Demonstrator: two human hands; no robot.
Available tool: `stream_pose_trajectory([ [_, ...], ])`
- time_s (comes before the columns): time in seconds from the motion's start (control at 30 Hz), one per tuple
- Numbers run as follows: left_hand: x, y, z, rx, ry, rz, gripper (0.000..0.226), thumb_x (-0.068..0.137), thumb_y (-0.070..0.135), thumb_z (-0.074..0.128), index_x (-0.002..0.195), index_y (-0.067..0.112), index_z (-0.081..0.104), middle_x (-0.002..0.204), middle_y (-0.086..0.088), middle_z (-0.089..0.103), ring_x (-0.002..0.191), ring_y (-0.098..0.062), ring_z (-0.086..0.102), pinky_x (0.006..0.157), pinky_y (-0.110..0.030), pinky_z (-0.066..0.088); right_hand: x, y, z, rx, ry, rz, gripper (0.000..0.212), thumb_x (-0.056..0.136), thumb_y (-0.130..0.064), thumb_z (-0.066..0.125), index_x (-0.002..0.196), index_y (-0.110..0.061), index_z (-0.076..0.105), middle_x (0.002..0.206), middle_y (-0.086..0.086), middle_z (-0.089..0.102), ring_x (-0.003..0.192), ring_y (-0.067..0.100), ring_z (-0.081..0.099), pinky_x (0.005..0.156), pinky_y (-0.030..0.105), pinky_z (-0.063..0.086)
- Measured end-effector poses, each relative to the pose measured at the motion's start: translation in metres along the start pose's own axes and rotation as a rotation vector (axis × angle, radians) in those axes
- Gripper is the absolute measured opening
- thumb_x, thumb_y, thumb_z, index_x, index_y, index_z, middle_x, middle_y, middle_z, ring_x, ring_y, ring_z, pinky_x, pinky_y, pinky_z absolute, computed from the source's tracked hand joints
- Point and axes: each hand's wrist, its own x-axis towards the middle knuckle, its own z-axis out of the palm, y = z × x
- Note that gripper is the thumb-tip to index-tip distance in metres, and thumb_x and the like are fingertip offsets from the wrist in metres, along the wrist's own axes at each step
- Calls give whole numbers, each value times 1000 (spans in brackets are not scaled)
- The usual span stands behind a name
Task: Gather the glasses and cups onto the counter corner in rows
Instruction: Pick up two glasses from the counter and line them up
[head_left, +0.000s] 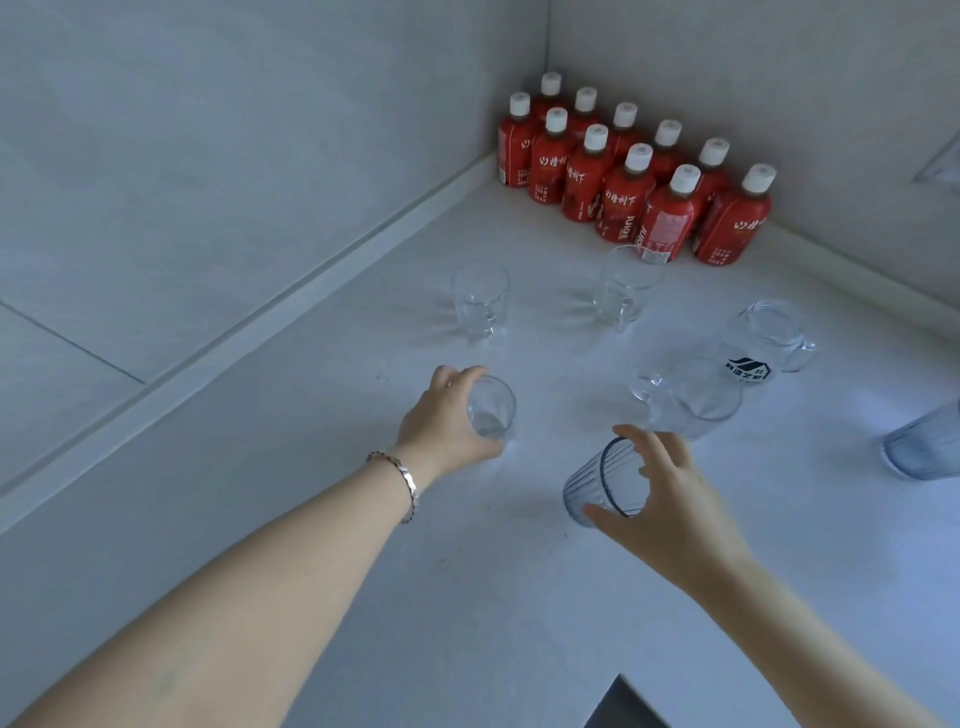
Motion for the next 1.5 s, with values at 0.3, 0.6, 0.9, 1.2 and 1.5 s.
stream_pose_trajectory([
  [0.3,-115,-68,-19,-7,233,-150,98,37,68,56,127,30,47,118,2,48,105,-17,62,84,-34,55,-14,-52,30,-114,-126,-182,75,75,-40,70,140,-40,31,137,-8,34,122,15,47,83,26,45],
  [0.6,-286,-213,-79,-76,594,-527,101,35,72,51,122,22,52,108,1,48,98,-23,63,77,-38,55,-75,-203,114,-217,-333,-582,77,75,-44,69,140,-43,30,138,-8,30,125,15,46,90,25,45],
  [0.9,-494,-385,-135,-146,753,-790,80,49,57,76,118,23,51,120,6,51,107,-19,59,85,-32,50,-211,-375,263,-300,-466,-846,78,71,-43,71,140,-41,33,136,-5,35,122,17,49,94,25,43],
  [1.2,-606,-539,-192,-84,708,-991,64,65,55,69,120,29,47,115,-6,50,109,-29,58,82,-35,50,-312,-499,399,-314,-565,-843,81,68,-42,76,138,-40,36,133,-6,39,114,16,56,88,26,47],
  [1.5,-563,-641,-231,-87,593,-1051,69,73,55,65,127,19,42,126,-17,45,109,-38,58,87,-40,48,-329,-551,467,-404,-547,-874,80,69,-45,74,139,-40,34,133,-6,38,112,17,56,86,25,47],
])
